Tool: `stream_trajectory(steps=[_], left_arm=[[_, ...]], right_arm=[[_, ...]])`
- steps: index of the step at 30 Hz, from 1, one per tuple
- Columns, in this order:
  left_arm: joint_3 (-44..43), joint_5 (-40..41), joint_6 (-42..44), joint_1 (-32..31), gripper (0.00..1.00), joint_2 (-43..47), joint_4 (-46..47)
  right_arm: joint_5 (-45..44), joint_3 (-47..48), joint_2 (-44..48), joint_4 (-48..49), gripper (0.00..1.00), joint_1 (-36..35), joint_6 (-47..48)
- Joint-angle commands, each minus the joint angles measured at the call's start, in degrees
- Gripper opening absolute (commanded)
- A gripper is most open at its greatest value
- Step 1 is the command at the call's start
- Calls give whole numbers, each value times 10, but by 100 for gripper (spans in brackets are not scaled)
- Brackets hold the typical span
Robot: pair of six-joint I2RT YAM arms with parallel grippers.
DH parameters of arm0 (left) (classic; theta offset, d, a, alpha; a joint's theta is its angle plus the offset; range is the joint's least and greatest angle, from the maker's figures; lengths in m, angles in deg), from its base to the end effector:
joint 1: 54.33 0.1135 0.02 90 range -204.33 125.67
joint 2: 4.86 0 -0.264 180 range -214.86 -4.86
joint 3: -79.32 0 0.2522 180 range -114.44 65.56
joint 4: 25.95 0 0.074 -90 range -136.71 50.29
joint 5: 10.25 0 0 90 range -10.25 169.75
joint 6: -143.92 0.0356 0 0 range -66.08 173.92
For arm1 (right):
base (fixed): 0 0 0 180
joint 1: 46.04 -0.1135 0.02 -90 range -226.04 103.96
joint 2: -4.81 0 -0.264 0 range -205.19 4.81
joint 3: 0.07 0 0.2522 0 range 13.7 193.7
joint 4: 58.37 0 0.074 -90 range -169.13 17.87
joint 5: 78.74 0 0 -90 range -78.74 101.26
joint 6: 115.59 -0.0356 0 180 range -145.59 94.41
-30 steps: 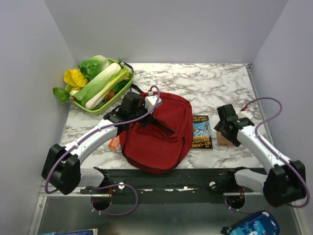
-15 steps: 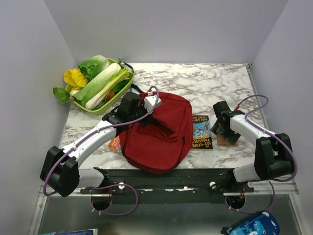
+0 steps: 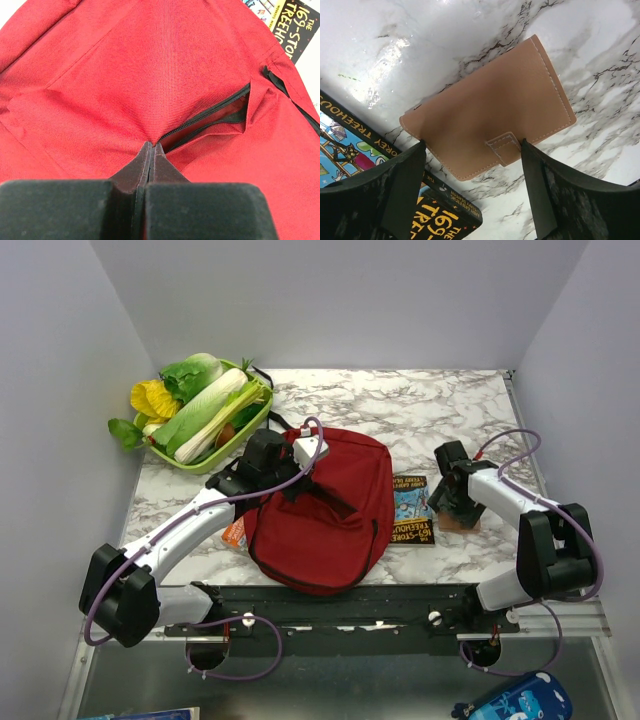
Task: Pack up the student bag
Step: Pick up the personal item from the center of the board, then place the personal item in the student bag.
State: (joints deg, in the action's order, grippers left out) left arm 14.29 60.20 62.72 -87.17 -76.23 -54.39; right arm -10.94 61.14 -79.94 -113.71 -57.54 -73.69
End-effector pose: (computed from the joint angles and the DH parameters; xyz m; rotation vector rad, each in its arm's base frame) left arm 0.2243 -0.1590 0.2745 0.9644 1.9800 -0.6085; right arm 0.2454 0.0362 0.1707 0.9178 2.6070 -0.3368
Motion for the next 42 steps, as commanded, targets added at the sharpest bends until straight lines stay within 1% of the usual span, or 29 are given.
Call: stream_trajectory(steps=[1,3,4,6,7,10,11,14,17,19,20,21,23,24,26,27,29,30,33,34,37,42], left_arm=[[-3,4,6,2,0,18,0],[-2,3,7,3,0,18,1],[0,5,7,2,0,19,0],[1,5,8,2,0,19,-1],[3,4,9,2,0,19,-1],[3,5,10,2,0,19,-1],[3,5,9,2,0,18,0],[-1,5,8,2,0,15,-1],[-7,7,3,2,0,12,1],[-12,7,-1,2,0,8,1],[-14,8,-3,2,0,5,1],[-16,7,-7,2,0,2,2],[-18,6,-11,1,0,-3,4],[-20,5,-15,1,0,-9,5],[-24,3,-19,1,0,-13,6],[-25,1,-20,1,0,-17,6],[-28,0,-21,1,0,-20,7],[-30,1,-22,1,0,-23,6],[-33,0,-19,1,0,-23,2],[-34,1,-19,1,0,-24,1],[-35,2,-16,2,0,-24,-2],[-32,5,-12,1,0,-23,0]], right_arm=[[28,4,-16,18,78,3,12],[30,5,-20,20,73,4,13],[31,5,-19,20,66,4,15],[32,4,-4,20,58,3,17],[33,4,5,23,50,4,23],[31,9,44,18,40,3,34],[31,13,53,13,39,3,37],[36,39,96,-7,38,4,50],[58,49,160,-11,41,3,67],[100,42,200,-2,43,-4,86],[118,38,235,13,44,-7,91],[150,35,253,20,44,-22,92],[167,32,282,36,45,-49,90],[179,34,285,40,45,-88,89],[183,47,280,57,47,-137,85],[198,50,268,70,48,-188,85],[212,59,253,111,52,-232,87],[218,69,234,128,53,-273,92],[219,84,198,178,53,-336,118],[243,85,174,206,53,-345,134],[277,100,118,235,53,-376,152],[278,128,57,255,54,-432,176]])
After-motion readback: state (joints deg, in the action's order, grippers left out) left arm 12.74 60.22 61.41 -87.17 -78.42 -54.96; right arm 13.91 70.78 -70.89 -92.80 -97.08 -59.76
